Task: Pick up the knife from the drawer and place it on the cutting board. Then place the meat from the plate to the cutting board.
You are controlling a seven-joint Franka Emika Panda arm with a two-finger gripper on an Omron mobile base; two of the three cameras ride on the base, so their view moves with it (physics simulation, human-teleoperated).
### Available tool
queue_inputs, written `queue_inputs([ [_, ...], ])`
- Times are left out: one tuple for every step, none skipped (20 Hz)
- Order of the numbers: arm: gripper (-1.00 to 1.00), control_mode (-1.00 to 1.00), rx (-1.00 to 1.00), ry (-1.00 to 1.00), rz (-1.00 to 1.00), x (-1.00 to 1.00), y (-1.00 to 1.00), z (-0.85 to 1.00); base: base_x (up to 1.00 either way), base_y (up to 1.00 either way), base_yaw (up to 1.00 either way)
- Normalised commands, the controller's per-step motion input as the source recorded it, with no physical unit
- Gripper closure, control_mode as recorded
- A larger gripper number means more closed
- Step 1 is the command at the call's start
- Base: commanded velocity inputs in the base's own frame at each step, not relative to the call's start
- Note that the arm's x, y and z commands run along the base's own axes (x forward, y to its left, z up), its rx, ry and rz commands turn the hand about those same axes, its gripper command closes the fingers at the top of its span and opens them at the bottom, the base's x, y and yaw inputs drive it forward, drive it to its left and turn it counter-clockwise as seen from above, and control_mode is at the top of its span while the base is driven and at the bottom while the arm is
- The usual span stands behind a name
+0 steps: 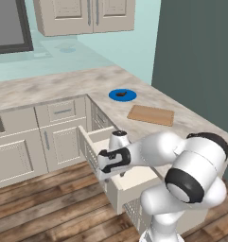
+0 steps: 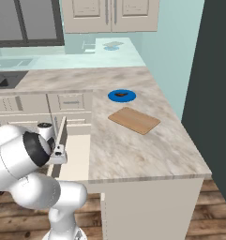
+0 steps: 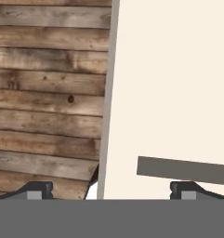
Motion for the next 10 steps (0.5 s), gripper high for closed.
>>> queue_inputs([
  [-1.00,-1.00,0.06,0.00,0.04,0.00,0.00,-0.24,0.00,0.00,0.00],
  [-1.00,-1.00,0.07,0.00,0.04,0.00,0.00,-0.22,0.00,0.00,0.00],
  [-1.00,-1.00,0.06,-0.01,0.04,0.00,0.00,-0.19,0.00,0.00,0.00],
  [-1.00,-1.00,0.05,-0.01,0.03,0.00,0.00,-0.16,0.00,0.00,0.00],
  [-1.00,-1.00,0.05,-0.01,0.03,0.00,0.00,-0.16,0.00,0.00,0.00],
  [-1.00,-1.00,0.05,-0.01,0.03,0.00,0.00,-0.18,0.00,0.00,0.00],
  [-1.00,-1.00,0.05,-0.02,0.03,0.00,0.00,-0.19,0.00,0.00,0.00],
  [-1.00,-1.00,0.05,-0.02,0.03,0.00,0.00,-0.19,0.00,0.00,0.00],
  [-1.00,-1.00,0.05,-0.02,0.03,0.00,0.00,-0.19,0.00,0.00,0.00],
  [-1.00,-1.00,0.05,-0.02,0.03,0.00,0.00,-0.19,0.00,0.00,0.00],
])
